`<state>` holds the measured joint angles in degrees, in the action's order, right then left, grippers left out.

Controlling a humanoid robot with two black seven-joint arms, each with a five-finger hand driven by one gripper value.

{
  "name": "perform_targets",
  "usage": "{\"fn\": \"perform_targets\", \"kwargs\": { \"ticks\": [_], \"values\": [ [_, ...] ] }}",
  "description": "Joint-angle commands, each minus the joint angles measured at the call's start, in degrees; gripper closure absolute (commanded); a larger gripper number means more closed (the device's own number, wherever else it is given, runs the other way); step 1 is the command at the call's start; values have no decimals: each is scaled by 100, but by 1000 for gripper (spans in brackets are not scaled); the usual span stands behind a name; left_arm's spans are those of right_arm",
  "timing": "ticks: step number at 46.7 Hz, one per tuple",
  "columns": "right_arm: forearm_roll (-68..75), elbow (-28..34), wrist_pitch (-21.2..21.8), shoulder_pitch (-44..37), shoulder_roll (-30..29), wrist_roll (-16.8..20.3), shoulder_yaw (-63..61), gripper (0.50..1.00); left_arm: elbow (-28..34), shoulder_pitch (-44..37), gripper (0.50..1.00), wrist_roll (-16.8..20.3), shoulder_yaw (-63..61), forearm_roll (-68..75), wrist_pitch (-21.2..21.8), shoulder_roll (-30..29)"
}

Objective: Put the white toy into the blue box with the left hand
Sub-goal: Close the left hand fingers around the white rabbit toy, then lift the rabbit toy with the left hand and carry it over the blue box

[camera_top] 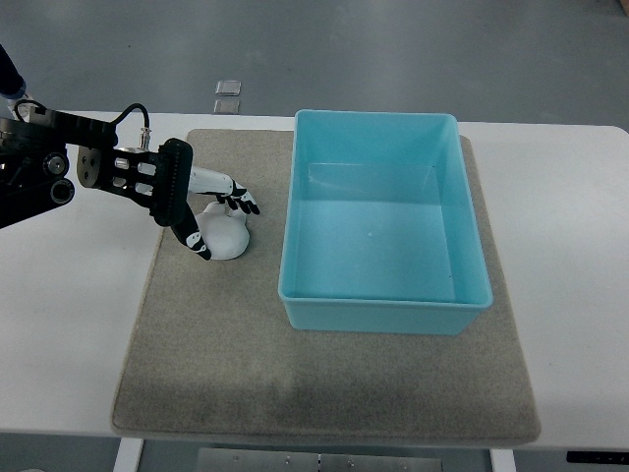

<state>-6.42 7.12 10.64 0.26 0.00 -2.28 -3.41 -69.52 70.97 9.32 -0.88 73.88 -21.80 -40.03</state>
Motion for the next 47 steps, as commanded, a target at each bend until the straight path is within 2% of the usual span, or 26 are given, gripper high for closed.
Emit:
{"fn": "perform_targets", "kwargs": {
  "ticks": [1,2,4,5,6,47],
  "values": [
    [1,0,0,0,0,0,-2,564,0,-5,726,-1,9,144,0,-5],
    [1,0,0,0,0,0,-2,564,0,-5,769,-1,17,153,9,-5],
    [1,0,0,0,0,0,-2,564,0,-5,919,-1,26,153,9,-5],
    [1,0,0,0,0,0,-2,564,0,-5,970,-1,26,153,9,-5],
    [-8,0,0,0,0,0,-2,564,0,-5,1000,-1,35,153,9,-5],
    [1,0,0,0,0,0,7,564,18,83,1000,-9,518,162,114,-75]
  ]
}}
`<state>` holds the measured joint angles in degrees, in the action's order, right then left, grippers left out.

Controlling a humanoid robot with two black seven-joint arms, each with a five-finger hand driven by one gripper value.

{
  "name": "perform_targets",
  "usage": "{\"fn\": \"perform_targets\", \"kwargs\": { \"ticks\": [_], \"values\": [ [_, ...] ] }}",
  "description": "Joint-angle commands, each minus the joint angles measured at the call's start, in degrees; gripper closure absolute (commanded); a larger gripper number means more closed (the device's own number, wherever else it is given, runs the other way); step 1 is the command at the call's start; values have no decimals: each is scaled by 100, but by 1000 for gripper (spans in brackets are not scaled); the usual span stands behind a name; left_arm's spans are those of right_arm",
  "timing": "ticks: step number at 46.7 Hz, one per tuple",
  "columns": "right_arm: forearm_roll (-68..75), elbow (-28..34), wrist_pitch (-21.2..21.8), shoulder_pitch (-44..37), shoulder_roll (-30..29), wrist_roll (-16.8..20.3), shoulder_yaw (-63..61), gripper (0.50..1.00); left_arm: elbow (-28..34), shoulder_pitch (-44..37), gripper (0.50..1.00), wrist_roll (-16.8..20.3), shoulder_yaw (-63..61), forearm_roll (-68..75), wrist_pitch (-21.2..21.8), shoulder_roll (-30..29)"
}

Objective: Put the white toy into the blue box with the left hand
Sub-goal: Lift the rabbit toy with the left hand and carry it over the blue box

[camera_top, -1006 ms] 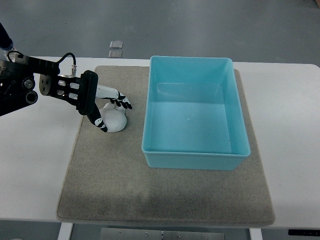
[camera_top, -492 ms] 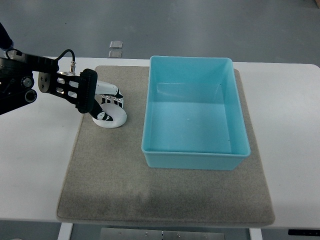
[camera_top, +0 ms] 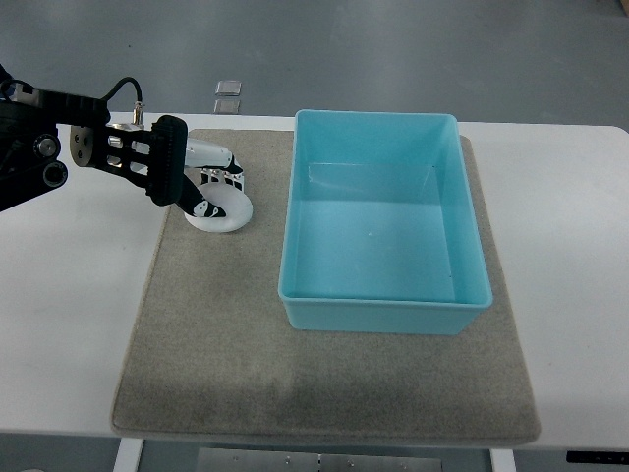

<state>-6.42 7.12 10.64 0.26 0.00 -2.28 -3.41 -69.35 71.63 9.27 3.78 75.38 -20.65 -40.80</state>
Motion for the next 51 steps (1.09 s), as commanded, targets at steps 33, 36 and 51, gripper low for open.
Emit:
{"fn": "perform_targets", "kwargs": {
  "ticks": [33,36,51],
  "values": [
    [0,0,0,0,0,0,-2,564,-17,431,1000,-13,536,-6,579,80],
    [0,0,0,0,0,0,-2,564,-35,431,1000,-13,571,-15,781,115],
    [0,0,0,0,0,0,7,564,-52,369,1000,-4,580,-103,1159,669]
  ]
}}
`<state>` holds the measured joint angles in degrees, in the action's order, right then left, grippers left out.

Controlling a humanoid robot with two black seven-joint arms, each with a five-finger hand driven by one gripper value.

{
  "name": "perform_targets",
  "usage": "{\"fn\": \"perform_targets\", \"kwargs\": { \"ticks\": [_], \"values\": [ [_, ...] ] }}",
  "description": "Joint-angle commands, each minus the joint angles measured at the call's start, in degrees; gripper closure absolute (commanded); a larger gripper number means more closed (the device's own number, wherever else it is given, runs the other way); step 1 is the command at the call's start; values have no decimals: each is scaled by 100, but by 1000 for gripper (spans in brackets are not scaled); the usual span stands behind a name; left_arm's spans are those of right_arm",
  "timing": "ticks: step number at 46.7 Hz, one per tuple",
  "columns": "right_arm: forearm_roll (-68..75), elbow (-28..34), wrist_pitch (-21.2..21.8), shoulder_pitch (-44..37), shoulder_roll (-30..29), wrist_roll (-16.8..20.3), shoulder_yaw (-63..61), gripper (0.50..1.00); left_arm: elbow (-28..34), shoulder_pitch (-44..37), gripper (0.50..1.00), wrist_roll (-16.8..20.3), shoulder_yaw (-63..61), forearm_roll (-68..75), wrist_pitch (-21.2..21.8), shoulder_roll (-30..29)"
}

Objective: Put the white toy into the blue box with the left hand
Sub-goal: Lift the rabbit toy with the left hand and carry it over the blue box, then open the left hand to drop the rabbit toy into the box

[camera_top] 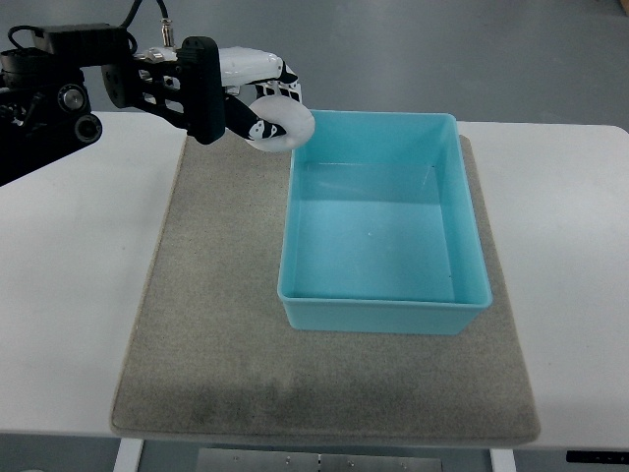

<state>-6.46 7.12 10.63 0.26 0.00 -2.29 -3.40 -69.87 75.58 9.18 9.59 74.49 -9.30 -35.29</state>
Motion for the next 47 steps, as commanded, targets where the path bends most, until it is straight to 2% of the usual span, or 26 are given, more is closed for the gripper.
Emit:
{"fn": "perform_targets", "kwargs": {
  "ticks": [1,33,37,40,41,47],
  "values": [
    [-5,0,0,0,0,0,-2,564,0,-26,1000,-3,-1,-13,34,154],
    [4,0,0,0,0,0,-2,564,35,-430,1000,-4,-1,-39,271,857],
    [4,0,0,0,0,0,6,564,35,-483,924,-4,-1,-39,324,866],
    [4,0,0,0,0,0,6,564,35,-509,738,-4,-1,-39,420,875],
    [4,0,0,0,0,0,-2,564,35,-509,699,-4,-1,-39,473,875],
    [4,0,0,0,0,0,-2,564,35,-588,628,-4,-1,-66,605,954]
  ]
}}
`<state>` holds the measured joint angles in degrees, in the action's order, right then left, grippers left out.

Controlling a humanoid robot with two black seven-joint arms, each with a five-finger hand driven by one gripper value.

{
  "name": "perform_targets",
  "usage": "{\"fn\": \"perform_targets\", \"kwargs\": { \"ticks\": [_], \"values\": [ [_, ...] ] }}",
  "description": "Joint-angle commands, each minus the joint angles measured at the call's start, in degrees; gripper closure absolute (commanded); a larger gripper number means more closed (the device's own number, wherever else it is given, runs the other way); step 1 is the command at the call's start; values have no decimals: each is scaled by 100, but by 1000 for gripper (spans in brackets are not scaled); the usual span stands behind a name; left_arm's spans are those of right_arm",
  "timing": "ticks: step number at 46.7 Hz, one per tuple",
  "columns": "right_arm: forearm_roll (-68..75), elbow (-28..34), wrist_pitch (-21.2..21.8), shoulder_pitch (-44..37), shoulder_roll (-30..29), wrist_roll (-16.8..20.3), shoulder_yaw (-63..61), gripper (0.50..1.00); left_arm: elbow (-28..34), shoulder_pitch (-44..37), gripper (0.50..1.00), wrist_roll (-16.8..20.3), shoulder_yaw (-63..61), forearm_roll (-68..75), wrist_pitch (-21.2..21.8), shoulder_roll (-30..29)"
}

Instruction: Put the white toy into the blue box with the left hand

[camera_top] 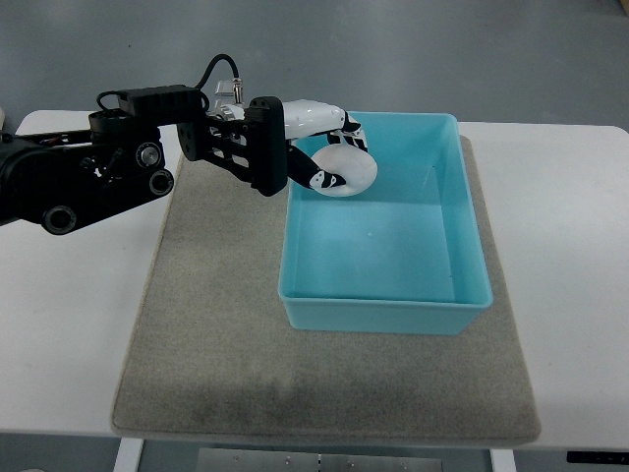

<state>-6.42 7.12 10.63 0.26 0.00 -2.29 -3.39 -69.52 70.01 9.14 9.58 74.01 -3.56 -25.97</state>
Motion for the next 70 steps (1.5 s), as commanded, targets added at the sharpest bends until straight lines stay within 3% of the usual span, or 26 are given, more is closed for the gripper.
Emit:
{"fn": "perform_targets", "kwargs": {
  "ticks": [1,25,51,53,55,56,70],
  "values": [
    [0,0,0,1,0,0,5,564,0,-32,617,0,0,-19,40,22],
    [0,0,0,1,0,0,5,564,114,-84,613,9,8,-80,101,13],
    [0,0,0,1,0,0,-4,564,1441,-93,613,9,325,-826,1262,4],
    [0,0,0,1,0,0,-4,564,1459,-102,600,9,325,-1081,1279,-4],
    [-9,0,0,1,0,0,5,564,1459,-111,528,9,325,-1362,1297,-4],
    [0,0,0,1,0,0,-4,564,1451,-111,519,18,325,-1511,1314,-4],
    [0,0,0,1,0,0,-4,564,1608,-234,508,18,325,-3393,1455,13]
  ]
}}
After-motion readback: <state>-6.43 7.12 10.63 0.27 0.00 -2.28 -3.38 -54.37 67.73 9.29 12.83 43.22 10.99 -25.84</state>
